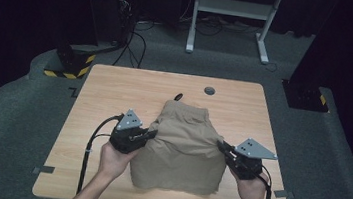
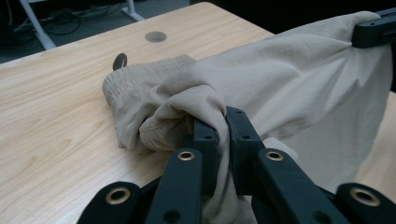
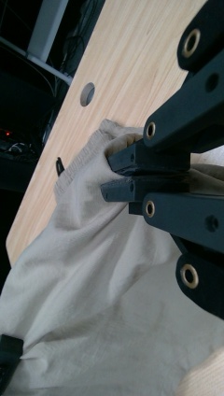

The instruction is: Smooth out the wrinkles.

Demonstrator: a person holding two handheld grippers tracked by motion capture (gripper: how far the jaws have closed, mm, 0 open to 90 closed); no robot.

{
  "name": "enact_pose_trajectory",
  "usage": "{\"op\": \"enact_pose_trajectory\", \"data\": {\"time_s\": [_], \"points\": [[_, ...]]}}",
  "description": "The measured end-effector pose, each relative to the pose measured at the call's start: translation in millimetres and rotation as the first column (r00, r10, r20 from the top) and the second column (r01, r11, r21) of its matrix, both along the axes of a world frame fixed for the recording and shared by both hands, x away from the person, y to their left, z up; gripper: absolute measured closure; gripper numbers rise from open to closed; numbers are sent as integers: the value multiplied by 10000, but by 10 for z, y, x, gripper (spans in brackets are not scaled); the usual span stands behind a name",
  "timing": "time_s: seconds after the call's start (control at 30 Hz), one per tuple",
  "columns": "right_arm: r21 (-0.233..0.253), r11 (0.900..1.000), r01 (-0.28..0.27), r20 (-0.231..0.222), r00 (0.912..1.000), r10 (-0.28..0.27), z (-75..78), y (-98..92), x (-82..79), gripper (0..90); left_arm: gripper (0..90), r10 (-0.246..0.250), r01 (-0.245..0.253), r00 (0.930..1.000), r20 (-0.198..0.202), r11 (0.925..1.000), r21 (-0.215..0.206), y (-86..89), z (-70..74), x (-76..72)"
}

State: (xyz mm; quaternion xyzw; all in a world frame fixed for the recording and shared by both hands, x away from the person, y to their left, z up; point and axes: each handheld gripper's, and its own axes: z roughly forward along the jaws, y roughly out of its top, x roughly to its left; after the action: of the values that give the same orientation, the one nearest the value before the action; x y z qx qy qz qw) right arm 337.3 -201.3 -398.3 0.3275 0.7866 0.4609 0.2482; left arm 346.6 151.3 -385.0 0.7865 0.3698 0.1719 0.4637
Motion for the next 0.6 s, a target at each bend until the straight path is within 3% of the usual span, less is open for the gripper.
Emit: {"op": "enact_pose_trajectory", "data": {"time_s": [0.6], "points": [[-118, 9986, -519, 754, 9958, 526, 224, -47, -331, 869, 842, -426, 429, 9984, 378, 9990, -85, 43, 225, -302]]}}
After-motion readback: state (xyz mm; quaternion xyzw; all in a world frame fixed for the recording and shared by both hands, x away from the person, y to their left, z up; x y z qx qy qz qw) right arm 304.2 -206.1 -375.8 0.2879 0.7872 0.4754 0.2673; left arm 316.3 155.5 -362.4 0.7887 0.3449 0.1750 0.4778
